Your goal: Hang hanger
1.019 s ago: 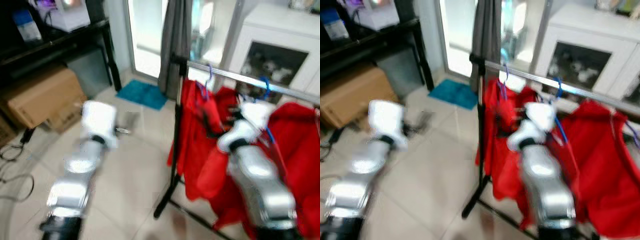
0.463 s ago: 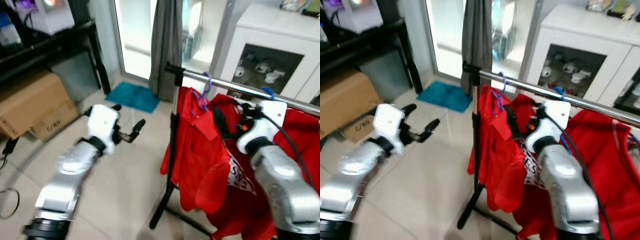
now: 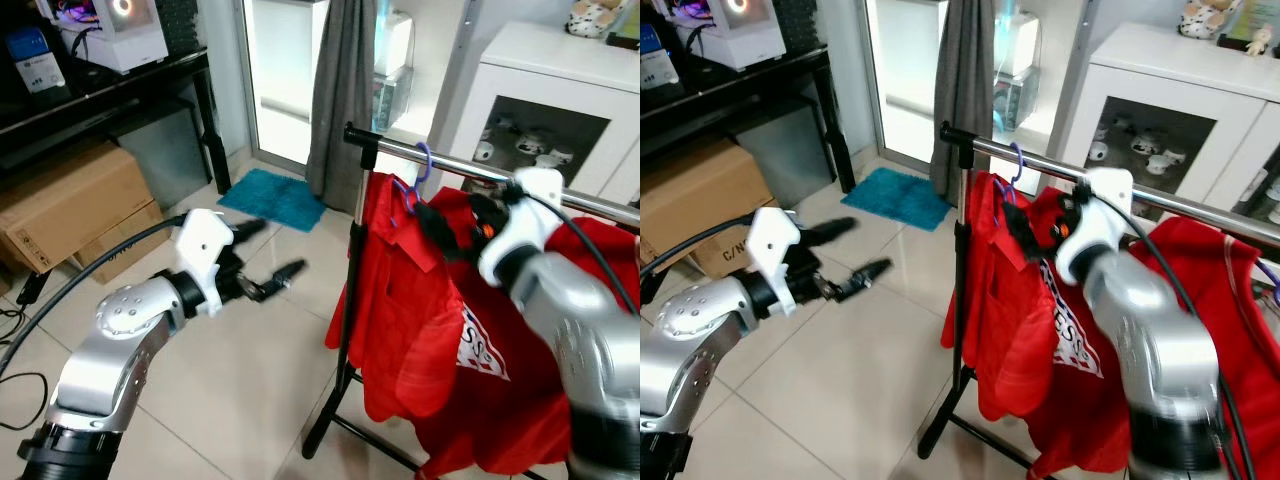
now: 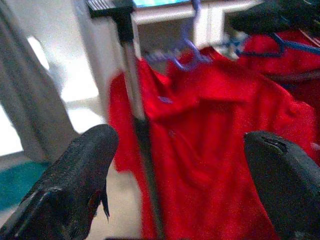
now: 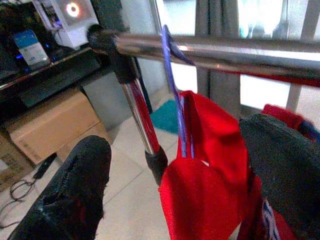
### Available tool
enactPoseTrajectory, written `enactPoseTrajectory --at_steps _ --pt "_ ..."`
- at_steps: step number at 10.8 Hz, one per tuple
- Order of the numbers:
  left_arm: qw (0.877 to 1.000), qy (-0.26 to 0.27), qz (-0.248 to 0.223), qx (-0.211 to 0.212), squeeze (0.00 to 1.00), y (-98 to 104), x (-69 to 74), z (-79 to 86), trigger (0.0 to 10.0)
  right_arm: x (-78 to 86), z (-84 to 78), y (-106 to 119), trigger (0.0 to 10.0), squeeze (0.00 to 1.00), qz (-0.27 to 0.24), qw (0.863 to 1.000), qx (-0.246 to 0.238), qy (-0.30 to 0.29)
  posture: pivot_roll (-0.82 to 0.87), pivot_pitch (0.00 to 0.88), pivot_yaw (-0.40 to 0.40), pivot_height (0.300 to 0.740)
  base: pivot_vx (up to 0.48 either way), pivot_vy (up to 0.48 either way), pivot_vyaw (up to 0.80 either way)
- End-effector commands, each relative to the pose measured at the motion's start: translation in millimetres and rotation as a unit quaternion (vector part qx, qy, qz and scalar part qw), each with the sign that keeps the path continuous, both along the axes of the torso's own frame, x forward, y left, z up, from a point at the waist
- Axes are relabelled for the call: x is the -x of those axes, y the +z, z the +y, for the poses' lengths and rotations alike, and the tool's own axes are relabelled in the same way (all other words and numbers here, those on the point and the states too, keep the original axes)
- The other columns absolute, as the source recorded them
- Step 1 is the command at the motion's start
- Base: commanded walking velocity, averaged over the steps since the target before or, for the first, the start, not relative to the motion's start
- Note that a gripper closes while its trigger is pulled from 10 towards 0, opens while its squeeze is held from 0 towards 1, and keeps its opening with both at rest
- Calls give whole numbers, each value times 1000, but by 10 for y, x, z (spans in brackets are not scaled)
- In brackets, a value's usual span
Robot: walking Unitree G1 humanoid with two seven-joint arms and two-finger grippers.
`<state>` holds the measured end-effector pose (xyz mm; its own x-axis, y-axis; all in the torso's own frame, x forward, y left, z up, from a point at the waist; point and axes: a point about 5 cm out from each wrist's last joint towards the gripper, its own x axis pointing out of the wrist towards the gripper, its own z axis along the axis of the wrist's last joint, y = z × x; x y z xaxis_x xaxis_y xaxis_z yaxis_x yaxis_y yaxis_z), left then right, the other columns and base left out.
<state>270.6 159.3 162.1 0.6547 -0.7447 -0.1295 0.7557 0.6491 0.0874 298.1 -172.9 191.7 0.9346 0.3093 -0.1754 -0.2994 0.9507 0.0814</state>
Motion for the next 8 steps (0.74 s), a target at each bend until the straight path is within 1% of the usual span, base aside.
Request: enactPoseTrajectory --at_steps 1,2,3,5,8 --pt "1000 -24 20 -5 0 0 42 -31 10000 -57 -12 -13 10000 0 21 1000 -20 -6 -91 0 -7 740 0 0 0" --pt "999 -42 26 -5 0 6 89 -45 10000 -170 45 11 10000 0 37 998 -51 -8 -82 0 -18 740 0 0 0" --pt "999 -44 21 -6 0 15 100 -51 10000 -243 106 35 10000 0 40 998 -57 5 -74 0 -29 740 0 0 0" --pt "998 -49 27 -7 0 11 148 -51 10000 -327 182 61 10000 0 39 997 -56 19 -68 0 -38 740 0 0 0" --pt "998 -51 29 -23 0 -13 158 -44 10000 -498 255 37 10000 0 41 999 -32 16 -67 0 -36 740 0 0 0"
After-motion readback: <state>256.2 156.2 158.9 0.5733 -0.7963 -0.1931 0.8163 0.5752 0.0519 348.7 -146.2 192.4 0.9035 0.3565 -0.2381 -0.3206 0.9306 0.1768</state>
